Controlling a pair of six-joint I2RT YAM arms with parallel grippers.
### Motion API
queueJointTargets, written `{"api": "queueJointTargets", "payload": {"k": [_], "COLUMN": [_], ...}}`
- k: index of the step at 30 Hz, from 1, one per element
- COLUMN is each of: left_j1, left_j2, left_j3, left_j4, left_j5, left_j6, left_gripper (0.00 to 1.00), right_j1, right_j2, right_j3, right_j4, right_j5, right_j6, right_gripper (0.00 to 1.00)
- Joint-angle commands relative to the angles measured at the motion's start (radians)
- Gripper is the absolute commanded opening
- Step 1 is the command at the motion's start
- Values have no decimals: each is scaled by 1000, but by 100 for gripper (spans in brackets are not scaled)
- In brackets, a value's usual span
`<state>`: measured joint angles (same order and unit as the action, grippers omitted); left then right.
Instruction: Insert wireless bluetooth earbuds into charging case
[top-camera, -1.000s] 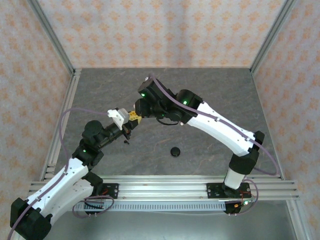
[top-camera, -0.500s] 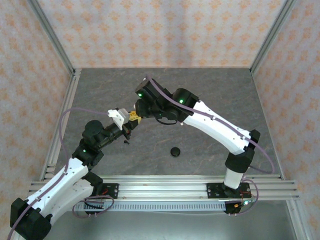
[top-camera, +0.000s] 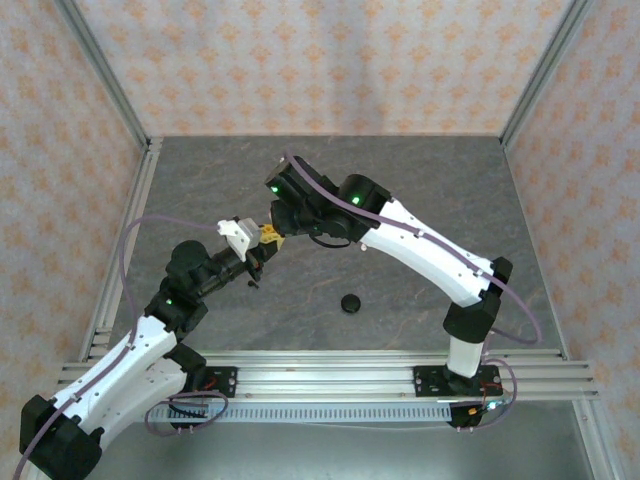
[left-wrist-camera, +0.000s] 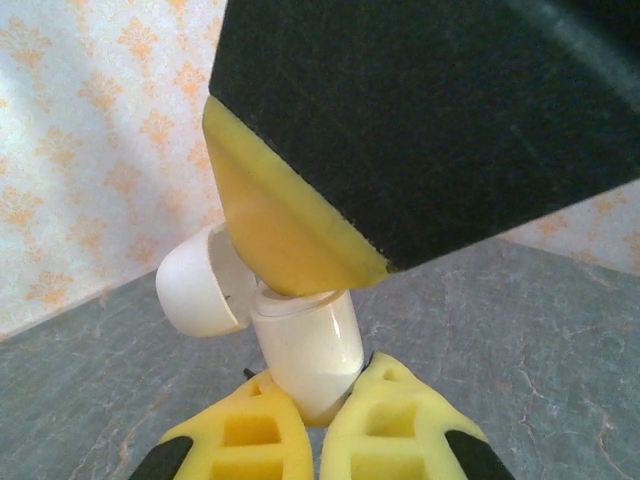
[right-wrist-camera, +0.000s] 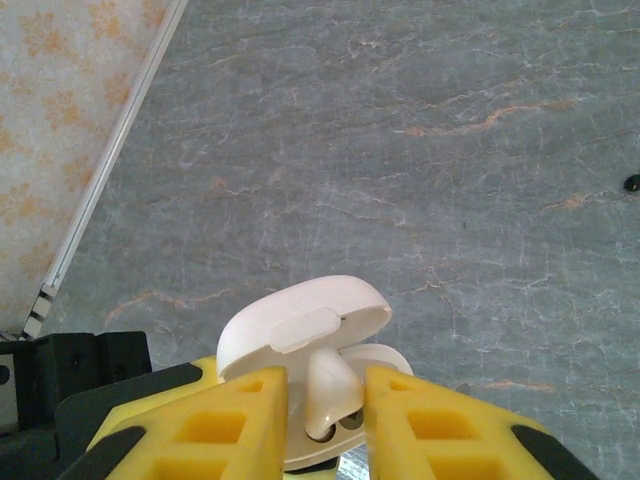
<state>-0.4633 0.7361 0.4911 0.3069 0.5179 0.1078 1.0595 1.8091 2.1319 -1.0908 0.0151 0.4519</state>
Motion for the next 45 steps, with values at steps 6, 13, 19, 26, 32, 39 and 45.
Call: {"api": "queueJointTargets", "payload": {"k": [6, 13, 19, 26, 32, 39, 45], "left_j1": [-8, -7, -9, -9, -9, -10, -10], "left_j2": [10, 33, 58, 60, 72, 74, 75], "left_j3": [46, 63, 101, 122, 136, 146, 149], "left_j4": [27, 47, 46, 43, 55, 49, 34], "left_j5": [61, 133, 215, 257, 293, 309, 306], "left_j6": [0, -44, -78, -109, -128, -132, -123], "left_gripper": [0, 0, 0, 0, 0, 0, 0], "right_j1": [0, -11, -59, -81, -82, -89, -99], "right_j2": [-69, -158, -301, -387, -396, -402, -426], "right_j3": [-105, -220, -412, -510, -521, -517, -502], "right_j4": [118, 204, 390, 463, 460, 450, 444], "right_j5": [-88, -139, -278, -414, -523, -549, -450], "right_j6": [-71, -123, -157, -260, -358, -404, -375], "right_gripper": [19, 15, 11, 10, 10, 21, 38]}}
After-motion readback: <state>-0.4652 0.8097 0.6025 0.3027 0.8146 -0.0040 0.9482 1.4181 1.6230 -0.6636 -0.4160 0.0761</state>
